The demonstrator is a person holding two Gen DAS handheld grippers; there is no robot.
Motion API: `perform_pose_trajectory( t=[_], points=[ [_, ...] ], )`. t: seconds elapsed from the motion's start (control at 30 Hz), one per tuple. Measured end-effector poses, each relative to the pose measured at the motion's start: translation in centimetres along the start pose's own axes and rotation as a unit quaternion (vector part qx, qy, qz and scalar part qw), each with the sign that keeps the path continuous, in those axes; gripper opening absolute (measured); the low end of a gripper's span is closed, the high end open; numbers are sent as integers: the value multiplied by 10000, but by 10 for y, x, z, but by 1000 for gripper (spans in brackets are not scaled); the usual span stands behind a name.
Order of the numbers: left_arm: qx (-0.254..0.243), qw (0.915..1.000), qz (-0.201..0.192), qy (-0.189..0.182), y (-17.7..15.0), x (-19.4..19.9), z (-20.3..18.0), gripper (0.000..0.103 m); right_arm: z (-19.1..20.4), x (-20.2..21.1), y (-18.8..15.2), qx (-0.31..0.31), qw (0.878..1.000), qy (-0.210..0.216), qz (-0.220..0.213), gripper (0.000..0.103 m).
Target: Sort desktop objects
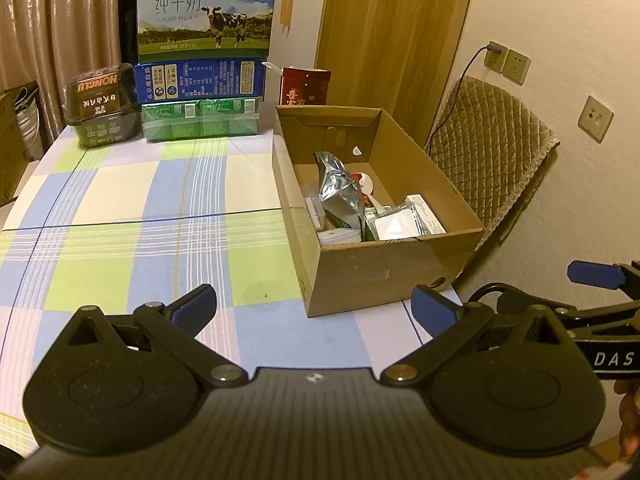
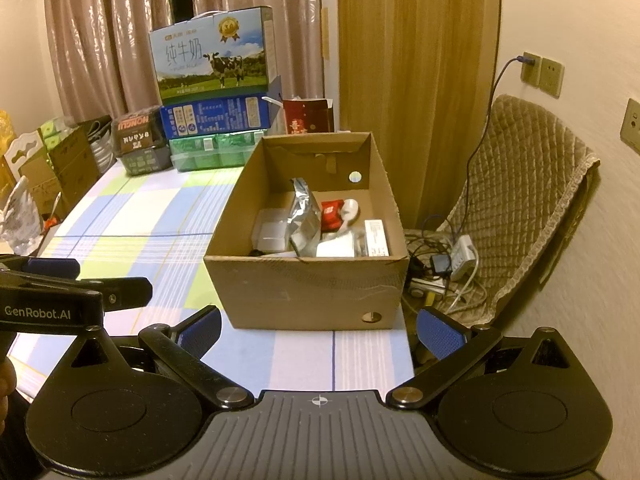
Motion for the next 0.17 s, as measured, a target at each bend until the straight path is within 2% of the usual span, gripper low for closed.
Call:
perform_pose_trajectory(
  t=[0.17],
  points=[
    [2, 10000, -49, -38, -1, 0, 1, 102, 2, -1, -1, 8, 10000, 3, 2, 101]
  ],
)
Point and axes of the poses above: each gripper's, at about its wrist camera, not at the fingertips, and x roughly against the way its jaws point, z to its left, y to its top, the point moved 5 cm from there along -x, roughly the way its jaws point, and after that the axes turned 14 degrees about -y, right-handed, at the moved point
